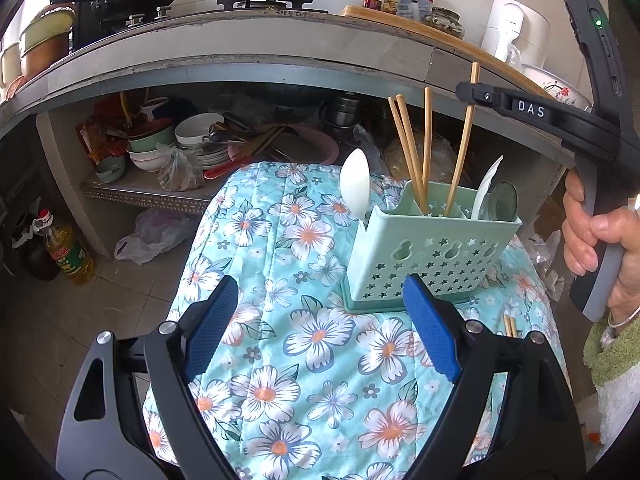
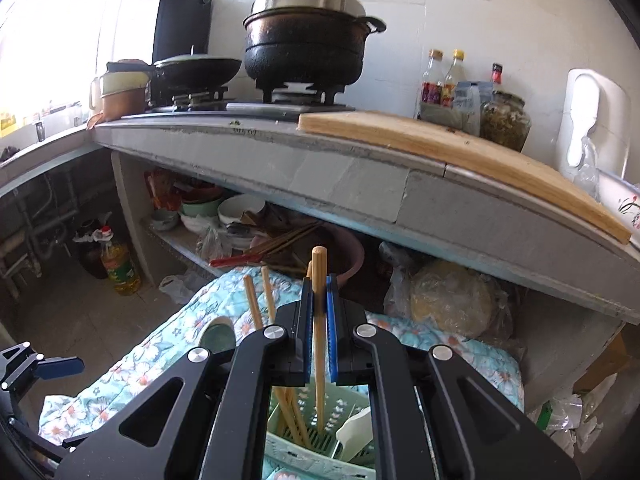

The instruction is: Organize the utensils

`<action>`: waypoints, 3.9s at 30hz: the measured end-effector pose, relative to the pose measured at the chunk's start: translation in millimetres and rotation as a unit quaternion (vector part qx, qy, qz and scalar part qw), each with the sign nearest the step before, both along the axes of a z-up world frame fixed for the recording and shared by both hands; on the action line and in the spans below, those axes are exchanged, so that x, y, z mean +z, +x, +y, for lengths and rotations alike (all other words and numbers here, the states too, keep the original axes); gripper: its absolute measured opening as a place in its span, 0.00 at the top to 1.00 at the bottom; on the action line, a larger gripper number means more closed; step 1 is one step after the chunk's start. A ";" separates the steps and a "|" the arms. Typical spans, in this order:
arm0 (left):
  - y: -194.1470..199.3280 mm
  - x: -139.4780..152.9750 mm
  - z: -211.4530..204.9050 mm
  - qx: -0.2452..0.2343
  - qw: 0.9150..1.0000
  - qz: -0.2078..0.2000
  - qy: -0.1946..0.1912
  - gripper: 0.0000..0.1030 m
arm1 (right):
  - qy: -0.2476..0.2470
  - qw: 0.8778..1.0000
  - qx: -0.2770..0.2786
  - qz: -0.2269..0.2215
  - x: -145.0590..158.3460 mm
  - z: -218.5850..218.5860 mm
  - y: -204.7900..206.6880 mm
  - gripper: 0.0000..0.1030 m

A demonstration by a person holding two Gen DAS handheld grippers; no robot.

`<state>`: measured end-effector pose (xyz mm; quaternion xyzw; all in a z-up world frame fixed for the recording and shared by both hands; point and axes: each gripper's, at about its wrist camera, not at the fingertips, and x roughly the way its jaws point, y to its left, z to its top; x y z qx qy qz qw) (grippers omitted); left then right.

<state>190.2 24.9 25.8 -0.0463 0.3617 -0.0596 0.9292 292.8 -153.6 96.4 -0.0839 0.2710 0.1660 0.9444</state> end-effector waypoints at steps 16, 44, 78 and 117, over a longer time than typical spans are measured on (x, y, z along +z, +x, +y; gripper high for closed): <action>-9.6 -4.5 7.3 -0.001 1.000 0.013 -0.017 0.21 | 0.110 0.993 -0.016 0.045 12.6 -54.1 -48.0 0.56; -59.9 -107.8 -79.5 -0.192 0.966 0.135 -0.111 0.21 | 0.327 0.876 -0.175 0.308 -207.9 -200.5 -189.9 0.67; -35.9 -184.7 -206.1 -0.287 0.875 0.292 -0.258 0.81 | 0.428 0.828 -0.134 0.338 -254.0 -229.0 -181.5 0.90; -81.9 -157.2 12.9 -0.058 0.951 0.165 -0.256 0.94 | 0.232 0.902 -0.064 0.359 -217.1 -69.1 -155.2 0.93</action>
